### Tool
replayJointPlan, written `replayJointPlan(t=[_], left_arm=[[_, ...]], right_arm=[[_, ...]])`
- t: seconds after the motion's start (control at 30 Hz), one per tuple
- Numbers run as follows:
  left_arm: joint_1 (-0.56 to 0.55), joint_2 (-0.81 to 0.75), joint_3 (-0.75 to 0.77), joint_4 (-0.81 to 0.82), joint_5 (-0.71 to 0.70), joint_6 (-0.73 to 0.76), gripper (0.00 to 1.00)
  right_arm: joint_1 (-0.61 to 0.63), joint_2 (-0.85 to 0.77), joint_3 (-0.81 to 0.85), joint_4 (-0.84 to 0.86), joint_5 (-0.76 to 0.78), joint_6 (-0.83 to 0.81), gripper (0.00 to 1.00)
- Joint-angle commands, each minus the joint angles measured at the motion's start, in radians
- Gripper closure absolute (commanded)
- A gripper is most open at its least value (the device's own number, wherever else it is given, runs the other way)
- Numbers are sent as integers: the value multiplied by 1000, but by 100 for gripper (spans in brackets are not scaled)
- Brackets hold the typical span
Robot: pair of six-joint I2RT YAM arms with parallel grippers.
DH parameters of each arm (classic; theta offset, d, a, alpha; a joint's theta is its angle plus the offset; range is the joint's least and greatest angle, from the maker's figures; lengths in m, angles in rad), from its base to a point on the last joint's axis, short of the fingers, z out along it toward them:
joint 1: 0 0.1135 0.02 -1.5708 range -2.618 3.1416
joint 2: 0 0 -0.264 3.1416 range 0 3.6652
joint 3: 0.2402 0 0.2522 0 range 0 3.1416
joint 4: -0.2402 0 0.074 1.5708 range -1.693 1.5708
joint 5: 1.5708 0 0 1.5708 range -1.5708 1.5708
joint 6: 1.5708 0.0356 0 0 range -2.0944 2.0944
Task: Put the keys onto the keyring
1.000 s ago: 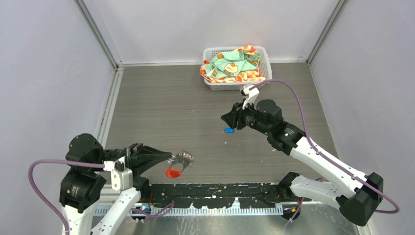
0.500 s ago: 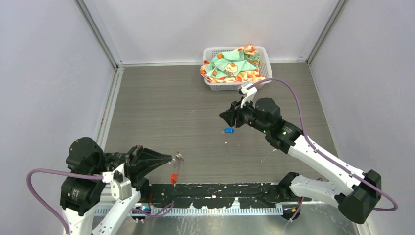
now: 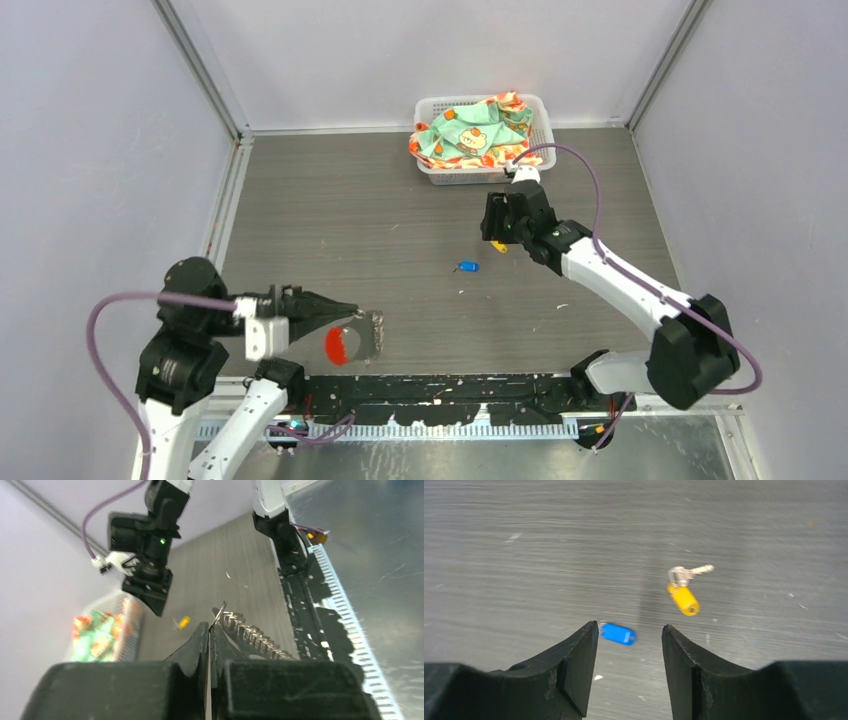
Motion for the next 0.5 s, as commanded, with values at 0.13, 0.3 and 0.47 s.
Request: replayJointPlan(t=[0.13,0.3,0.47], left_arm=[[5,100,-77,39,-70,-202,100],[5,96,-84,-22,-90,-135,100],[5,76,-96,-25,-101,-114,100]], right_arm=[[-82,175,25,26,29,46,48],[-102,287,72,6,34,130,55],[-103,371,132,-23,43,178,55]])
